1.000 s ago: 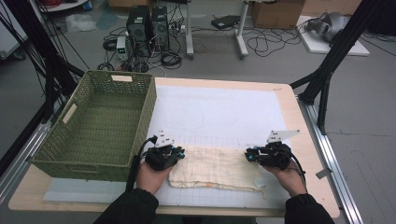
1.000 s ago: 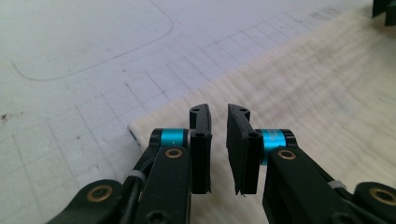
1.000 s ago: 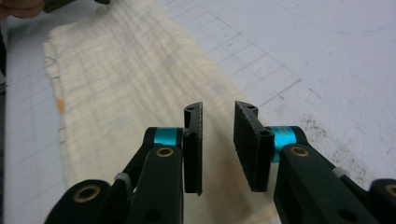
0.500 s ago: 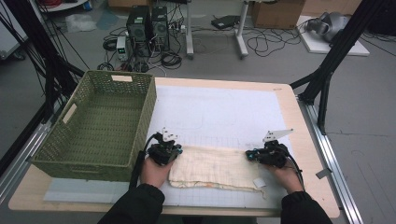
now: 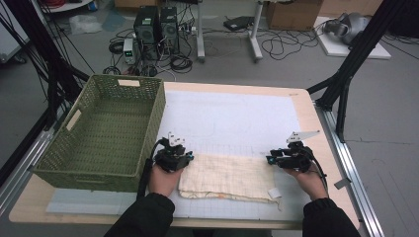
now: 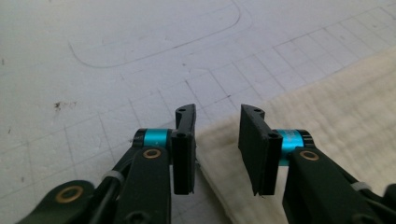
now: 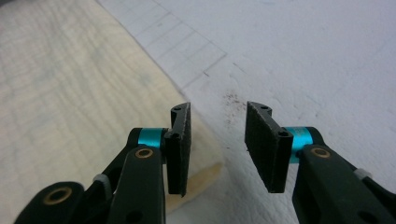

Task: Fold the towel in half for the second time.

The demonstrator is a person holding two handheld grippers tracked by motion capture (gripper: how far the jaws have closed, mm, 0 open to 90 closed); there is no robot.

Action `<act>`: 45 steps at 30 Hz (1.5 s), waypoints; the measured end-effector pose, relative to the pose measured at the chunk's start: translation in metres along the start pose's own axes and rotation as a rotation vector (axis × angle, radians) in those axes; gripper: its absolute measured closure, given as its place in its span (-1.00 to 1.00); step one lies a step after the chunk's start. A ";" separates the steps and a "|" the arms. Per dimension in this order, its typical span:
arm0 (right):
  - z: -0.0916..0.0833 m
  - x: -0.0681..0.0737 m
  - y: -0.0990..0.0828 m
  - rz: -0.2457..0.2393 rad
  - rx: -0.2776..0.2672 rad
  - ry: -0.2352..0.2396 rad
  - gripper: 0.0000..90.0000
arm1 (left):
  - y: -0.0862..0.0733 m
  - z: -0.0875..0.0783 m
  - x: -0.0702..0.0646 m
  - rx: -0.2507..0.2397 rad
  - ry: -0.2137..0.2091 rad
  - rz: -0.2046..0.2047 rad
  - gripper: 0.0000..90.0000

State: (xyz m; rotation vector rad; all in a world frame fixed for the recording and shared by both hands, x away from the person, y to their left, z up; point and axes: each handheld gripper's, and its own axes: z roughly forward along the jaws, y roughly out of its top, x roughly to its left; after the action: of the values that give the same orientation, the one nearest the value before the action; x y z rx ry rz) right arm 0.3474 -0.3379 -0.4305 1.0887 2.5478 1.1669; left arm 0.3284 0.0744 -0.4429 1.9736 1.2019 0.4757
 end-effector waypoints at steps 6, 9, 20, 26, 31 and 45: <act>0.010 0.001 -0.002 -0.017 0.055 0.042 0.39 | -0.001 0.002 0.000 0.022 0.008 0.000 0.31; 0.012 0.006 -0.001 -0.056 0.071 0.054 0.59 | -0.002 0.001 0.000 0.020 0.001 0.008 0.47; 0.009 0.001 -0.001 -0.046 0.079 0.110 0.91 | 0.002 -0.002 -0.005 0.009 -0.055 0.006 0.89; -0.008 -0.012 0.014 -0.031 0.030 0.054 0.92 | 0.024 -0.003 -0.006 -0.064 -0.054 -0.005 0.90; -0.023 -0.021 0.037 -0.030 -0.026 -0.003 0.91 | 0.051 -0.002 -0.003 -0.154 -0.008 0.012 0.90; -0.013 -0.029 0.017 0.037 -0.065 0.032 0.91 | 0.037 0.010 -0.002 -0.125 -0.008 0.076 0.89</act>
State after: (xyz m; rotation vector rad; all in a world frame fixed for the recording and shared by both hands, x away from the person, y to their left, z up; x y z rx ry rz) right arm 0.3729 -0.3574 -0.4149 1.1150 2.5043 1.2772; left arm 0.3559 0.0586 -0.4207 1.9178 1.0689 0.5678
